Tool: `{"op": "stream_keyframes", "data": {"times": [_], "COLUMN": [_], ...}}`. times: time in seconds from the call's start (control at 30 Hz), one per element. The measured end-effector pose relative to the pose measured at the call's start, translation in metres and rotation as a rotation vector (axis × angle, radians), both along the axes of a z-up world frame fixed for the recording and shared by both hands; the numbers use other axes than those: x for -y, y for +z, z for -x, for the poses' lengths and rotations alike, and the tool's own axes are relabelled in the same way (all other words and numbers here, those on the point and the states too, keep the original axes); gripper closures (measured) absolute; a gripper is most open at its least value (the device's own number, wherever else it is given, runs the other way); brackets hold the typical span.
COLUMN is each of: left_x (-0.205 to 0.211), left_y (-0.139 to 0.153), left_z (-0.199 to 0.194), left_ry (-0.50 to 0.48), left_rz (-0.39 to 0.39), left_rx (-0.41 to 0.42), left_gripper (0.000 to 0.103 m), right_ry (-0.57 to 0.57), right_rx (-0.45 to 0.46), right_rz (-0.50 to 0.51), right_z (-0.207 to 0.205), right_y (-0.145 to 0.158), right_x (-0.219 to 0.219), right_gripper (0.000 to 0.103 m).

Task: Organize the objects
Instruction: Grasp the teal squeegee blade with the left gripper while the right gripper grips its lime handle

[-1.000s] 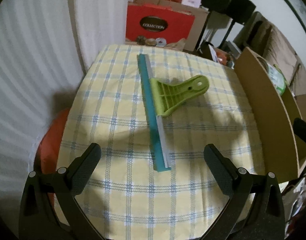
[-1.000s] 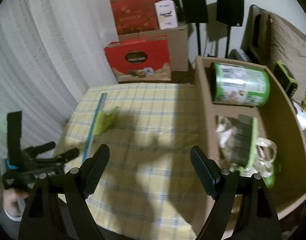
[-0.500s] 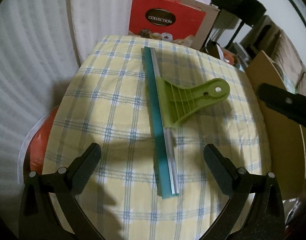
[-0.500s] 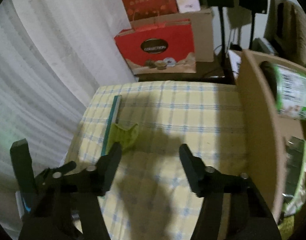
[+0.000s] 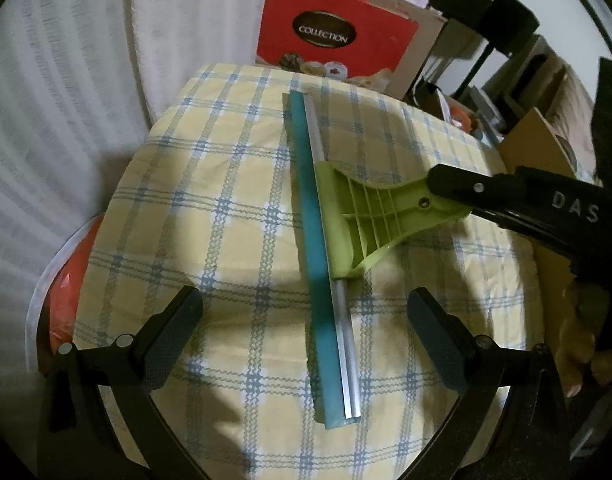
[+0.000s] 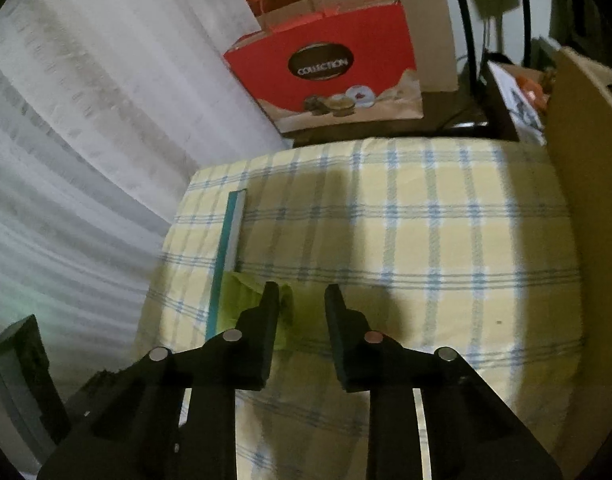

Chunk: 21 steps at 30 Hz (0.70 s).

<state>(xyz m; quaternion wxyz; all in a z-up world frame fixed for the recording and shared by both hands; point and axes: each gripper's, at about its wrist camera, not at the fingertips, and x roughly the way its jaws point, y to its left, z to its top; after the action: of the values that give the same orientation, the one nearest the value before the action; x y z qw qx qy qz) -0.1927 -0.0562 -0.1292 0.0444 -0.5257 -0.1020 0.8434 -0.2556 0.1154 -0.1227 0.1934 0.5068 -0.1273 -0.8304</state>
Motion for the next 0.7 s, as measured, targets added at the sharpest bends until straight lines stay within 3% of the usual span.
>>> {"op": "stream_keyframes", "data": {"times": [0.1,0.47,0.7], "left_x": [-0.002,0.001,-0.005], "left_y": [-0.002,-0.004,0.002], "left_z": [0.0,-0.001,-0.011], "left_ry": [-0.005,-0.005,-0.022], "left_rz": [0.004,0.001,-0.138], "left_rx": [0.006,0.015,0.045], "left_gripper": [0.001,0.003,0.009], "right_ry": [0.008,0.002,-0.018], "right_rx": [0.034,0.04,0.007], "right_rz": [0.03,0.113,0.108], "right_z": [0.002,-0.012,-0.027], "right_y": [-0.007,0.013,0.035], "right_x": [0.004,-0.001,-0.007], "right_gripper": [0.091,0.095,0.094]}}
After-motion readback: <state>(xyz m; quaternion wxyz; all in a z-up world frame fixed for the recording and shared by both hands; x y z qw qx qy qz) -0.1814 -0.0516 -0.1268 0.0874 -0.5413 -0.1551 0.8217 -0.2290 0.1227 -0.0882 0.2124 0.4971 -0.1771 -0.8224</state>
